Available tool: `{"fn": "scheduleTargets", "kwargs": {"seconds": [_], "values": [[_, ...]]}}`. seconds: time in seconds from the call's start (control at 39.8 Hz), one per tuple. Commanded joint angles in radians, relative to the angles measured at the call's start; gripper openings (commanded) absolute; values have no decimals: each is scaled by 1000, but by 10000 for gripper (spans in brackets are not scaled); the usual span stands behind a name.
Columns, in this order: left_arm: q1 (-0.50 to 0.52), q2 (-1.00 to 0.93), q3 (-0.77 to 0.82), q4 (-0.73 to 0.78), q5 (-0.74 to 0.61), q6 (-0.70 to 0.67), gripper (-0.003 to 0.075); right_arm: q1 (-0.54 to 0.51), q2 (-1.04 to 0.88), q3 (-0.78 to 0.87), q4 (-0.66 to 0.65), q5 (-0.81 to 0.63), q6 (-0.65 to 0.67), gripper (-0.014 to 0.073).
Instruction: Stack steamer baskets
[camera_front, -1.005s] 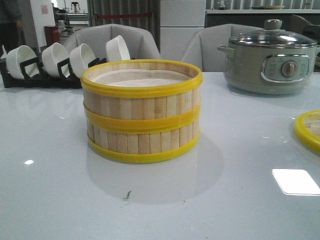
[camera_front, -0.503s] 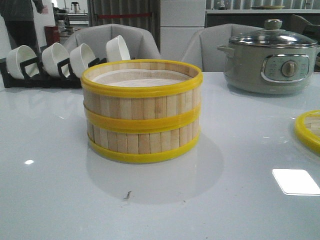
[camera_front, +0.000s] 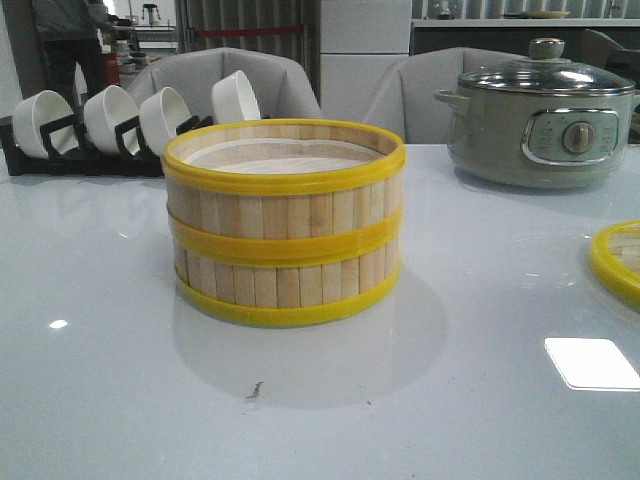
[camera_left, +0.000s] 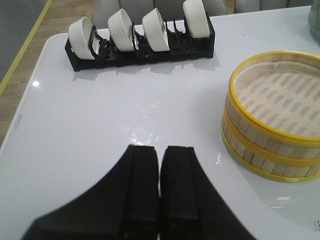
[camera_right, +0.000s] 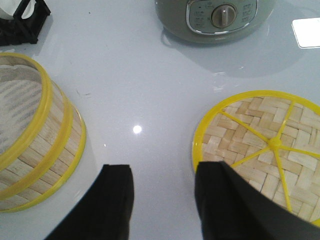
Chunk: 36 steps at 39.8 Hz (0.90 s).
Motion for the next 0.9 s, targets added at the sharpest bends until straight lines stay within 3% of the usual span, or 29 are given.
{"fn": "scheduleTargets", "kwargs": {"seconds": [0.0, 0.65, 0.88], "values": [[-1, 1, -26, 12, -82, -12, 85, -3, -8, -37, 2, -64, -8, 414], [-1, 1, -26, 12, -83, -12, 85, -3, -8, -35, 2, -45, -8, 414], [-1, 1, -26, 12, -83, -12, 85, -3, -8, -35, 6, 22, -7, 414]]}}
